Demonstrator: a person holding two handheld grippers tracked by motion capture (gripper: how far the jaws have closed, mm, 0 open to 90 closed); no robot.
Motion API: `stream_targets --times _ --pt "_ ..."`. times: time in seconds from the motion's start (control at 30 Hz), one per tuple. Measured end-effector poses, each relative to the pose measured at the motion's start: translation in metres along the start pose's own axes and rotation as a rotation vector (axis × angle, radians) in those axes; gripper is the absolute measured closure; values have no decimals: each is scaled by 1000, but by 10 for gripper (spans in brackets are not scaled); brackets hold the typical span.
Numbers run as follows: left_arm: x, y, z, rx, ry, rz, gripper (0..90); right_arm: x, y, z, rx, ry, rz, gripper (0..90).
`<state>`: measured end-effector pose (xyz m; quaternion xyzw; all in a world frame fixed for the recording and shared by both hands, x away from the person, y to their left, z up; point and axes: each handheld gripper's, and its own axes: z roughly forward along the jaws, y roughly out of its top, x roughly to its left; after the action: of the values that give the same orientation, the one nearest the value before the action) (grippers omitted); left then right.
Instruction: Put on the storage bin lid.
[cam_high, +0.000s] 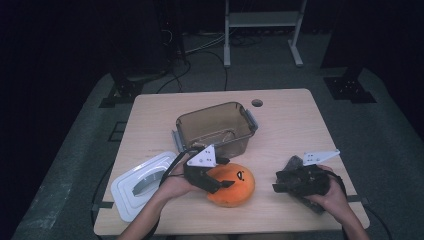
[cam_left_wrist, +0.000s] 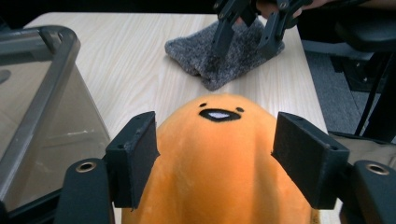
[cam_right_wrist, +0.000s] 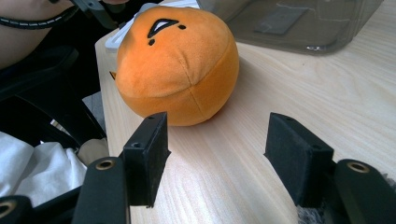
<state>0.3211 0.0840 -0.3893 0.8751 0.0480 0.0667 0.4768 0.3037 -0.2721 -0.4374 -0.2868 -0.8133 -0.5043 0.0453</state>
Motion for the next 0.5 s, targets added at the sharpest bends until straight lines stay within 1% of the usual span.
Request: stream_targets --times 0.07,0.17,0.23,0.27,0.5 --pt "1 0 1 7 1 0 309 0 0 0 -4 0 -1 376" --pt "2 -3 6 7 -2 -16 318 0 -1 0 -5 -2 1 358" --pt "2 -3 9 12 -5 -16 319 -1 -1 1 -1 -1 0 350" --pt "2 -3 10 19 -7 -9 322 -1 -1 1 0 -3 0 349" --pt "2 -4 15 16 -26 -19 337 -1 -2 1 1 -7 5 335"
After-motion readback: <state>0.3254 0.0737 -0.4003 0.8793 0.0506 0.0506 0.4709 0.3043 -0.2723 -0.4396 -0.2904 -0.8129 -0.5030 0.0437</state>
